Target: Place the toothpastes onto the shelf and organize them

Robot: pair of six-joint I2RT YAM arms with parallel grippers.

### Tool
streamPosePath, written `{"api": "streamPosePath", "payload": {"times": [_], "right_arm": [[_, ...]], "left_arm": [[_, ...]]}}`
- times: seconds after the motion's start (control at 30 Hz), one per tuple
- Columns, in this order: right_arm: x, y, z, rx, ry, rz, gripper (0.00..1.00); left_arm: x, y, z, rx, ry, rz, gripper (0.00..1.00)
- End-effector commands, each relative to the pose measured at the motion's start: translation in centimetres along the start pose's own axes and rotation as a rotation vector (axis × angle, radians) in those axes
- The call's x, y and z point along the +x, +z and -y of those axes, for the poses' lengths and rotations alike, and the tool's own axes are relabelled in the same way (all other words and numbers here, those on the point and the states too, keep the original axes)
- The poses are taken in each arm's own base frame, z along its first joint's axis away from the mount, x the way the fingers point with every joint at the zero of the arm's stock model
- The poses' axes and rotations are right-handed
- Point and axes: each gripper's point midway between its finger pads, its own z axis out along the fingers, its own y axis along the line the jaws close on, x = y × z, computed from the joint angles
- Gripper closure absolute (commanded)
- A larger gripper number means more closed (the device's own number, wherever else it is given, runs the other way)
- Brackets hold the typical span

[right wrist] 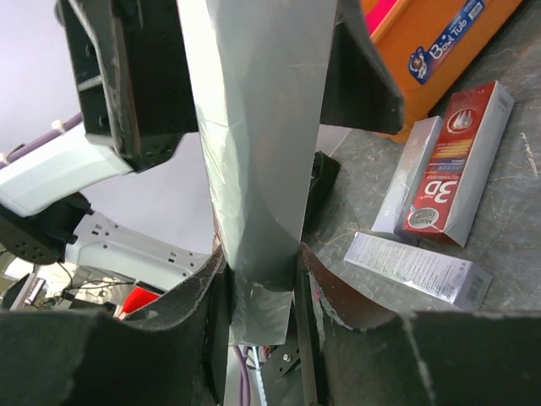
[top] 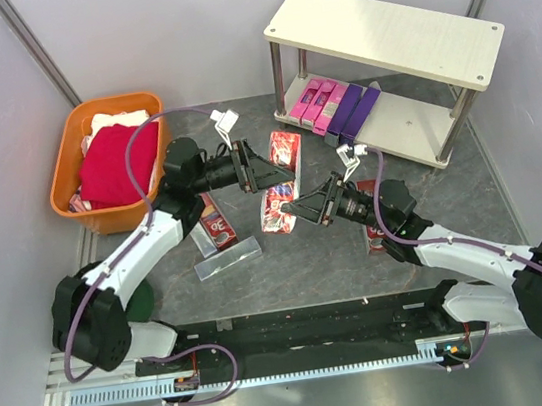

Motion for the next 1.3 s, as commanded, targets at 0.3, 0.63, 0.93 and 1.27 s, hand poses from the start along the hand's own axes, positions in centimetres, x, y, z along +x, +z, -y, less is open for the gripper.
{"api": "streamPosePath", "payload": {"times": [0.3, 0.63, 0.93, 1.27], "right_arm": [[-4.6, 1.2, -3.7, -0.029, -0.122, 0.095, 0.8], [-7.4, 2.1, -4.2, 0.077, -0.221, 0.099, 0.81], [-12.5, 3.3, -5.9, 0.149, -0.297, 0.142, 0.82], [-23.1, 4.9, -6.5, 0.196, -0.344, 0.272, 0.81]], "left_arm": [[-1.2, -3.6, -3.2, -0.398, 0.175, 0.07, 0.0], [-3.1, -8.5, -2.9, -0.624, 0.305, 0.225, 0.0], [-2.5, -10.7, -3.3, -0.721, 0.34, 0.227, 0.0], [-1.4, -10.9, -4.6, -0.746, 0.328, 0.198, 0.0]]}}
